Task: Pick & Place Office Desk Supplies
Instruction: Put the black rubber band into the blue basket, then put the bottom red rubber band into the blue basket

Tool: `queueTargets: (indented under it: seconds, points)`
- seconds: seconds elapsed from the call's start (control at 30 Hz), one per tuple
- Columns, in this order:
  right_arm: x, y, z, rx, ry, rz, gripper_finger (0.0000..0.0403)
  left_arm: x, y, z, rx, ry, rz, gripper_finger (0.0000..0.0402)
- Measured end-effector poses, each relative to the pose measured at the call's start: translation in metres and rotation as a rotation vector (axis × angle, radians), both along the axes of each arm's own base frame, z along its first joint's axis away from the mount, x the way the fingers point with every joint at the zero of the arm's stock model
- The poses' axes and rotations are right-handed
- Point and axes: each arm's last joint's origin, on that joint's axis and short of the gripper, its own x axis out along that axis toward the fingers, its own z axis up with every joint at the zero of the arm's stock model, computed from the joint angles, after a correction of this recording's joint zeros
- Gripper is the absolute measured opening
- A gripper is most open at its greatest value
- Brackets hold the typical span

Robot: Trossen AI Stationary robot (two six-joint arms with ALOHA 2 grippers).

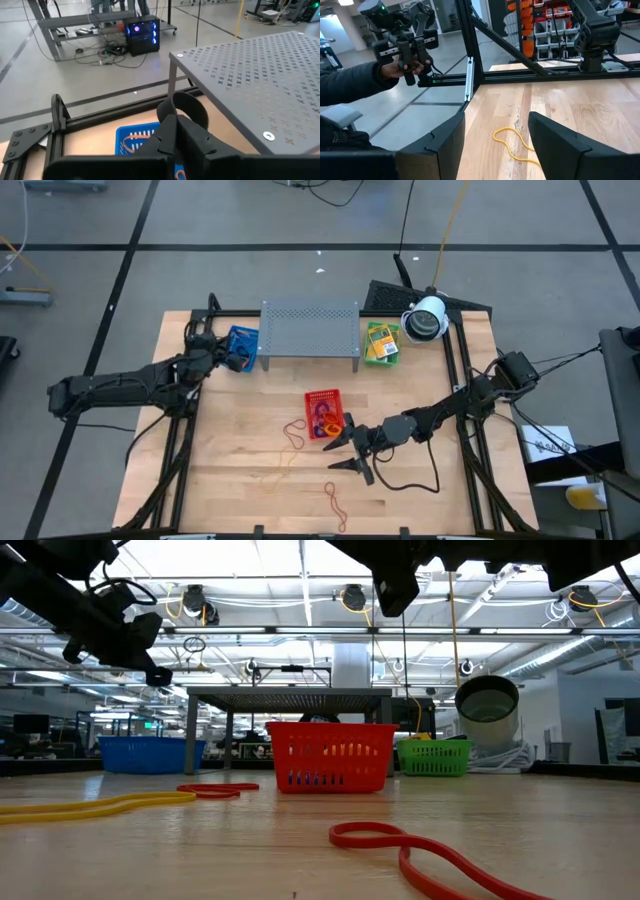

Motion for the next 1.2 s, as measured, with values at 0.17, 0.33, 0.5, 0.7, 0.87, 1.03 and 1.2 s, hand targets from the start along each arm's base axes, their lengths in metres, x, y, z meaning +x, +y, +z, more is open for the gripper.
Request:
queueTargets:
  seconds: [0.17, 0.33, 0.5, 0.7, 0.87, 1.03, 1.2]
  points:
    - [0.000, 0.000, 0.000, 0.010, 0.006, 0.000, 0.0208, 0.000, 0.000, 0.000, -0.002, 0.005, -0.002, 0.0053]
    - [0.000, 0.000, 0.000, 0.009, 0.007, 0.000, 0.0208, 0.000, 0.000, -0.001, -0.006, -0.001, 0.001, 0.0107]
    - [0.000, 0.000, 0.000, 0.008, 0.008, 0.000, 0.0208, 0.000, 0.000, -0.001, -0.042, -0.071, 0.025, 0.0156]
    - [0.000, 0.000, -0.001, 0.007, 0.013, 0.003, 0.0208, 0.004, -0.004, -0.002, -0.153, -0.109, -0.145, 0.0181]
    - [0.000, 0.000, -0.004, -0.005, 0.043, 0.006, 0.0208, 0.011, -0.015, -0.005, -0.392, -0.158, -0.535, 0.0172]
    - [-0.001, 0.002, -0.004, -0.010, 0.040, 0.060, 0.0208, 0.015, -0.037, -0.004, -0.663, -0.195, -0.919, 0.0158]
    - [-0.003, 0.007, -0.004, -0.001, 0.043, 0.182, 0.0208, 0.016, -0.059, -0.003, -0.719, -0.177, -1.054, 0.0157]
